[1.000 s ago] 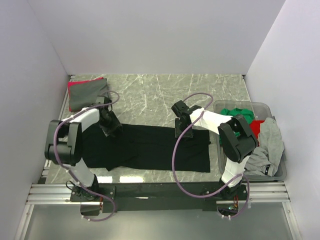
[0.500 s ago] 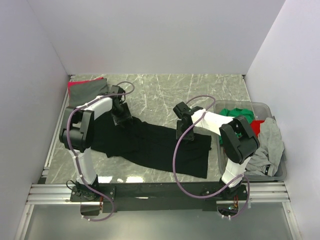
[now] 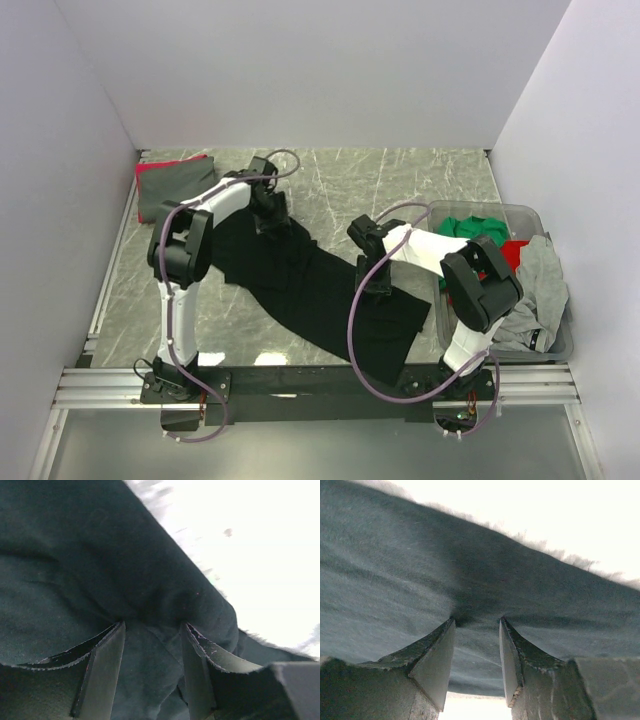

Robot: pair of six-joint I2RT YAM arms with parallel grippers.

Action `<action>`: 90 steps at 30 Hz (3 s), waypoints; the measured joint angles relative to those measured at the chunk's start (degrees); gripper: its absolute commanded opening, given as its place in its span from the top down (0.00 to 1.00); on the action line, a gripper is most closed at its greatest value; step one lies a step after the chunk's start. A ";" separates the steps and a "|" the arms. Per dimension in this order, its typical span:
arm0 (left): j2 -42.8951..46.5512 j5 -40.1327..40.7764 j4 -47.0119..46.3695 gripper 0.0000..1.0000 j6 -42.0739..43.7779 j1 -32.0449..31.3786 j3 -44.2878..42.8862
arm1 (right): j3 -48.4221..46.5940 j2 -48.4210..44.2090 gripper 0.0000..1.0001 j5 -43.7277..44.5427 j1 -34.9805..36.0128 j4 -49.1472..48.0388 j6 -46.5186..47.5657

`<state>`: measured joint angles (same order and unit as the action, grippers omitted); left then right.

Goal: Fold and stack the t-shirts
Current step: Fold the tshirt

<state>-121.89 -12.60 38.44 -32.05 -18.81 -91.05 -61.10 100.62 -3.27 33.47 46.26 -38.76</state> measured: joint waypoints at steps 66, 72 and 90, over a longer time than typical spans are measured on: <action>-11.74 -6.01 1.86 0.38 -5.49 3.41 -17.88 | -3.93 4.04 0.53 -9.77 15.54 -1.51 6.21; -18.69 -8.09 0.52 0.37 -3.41 4.68 -28.85 | -13.68 10.69 0.53 -11.32 18.10 -2.05 5.55; -16.02 -11.32 -8.85 0.32 -1.81 4.96 -27.45 | -14.53 1.11 0.52 -11.72 21.92 2.54 7.65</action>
<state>-137.91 -23.92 29.58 -33.87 -13.85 -118.50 -75.64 101.73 -14.98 55.40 48.80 -31.11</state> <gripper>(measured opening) 0.680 0.478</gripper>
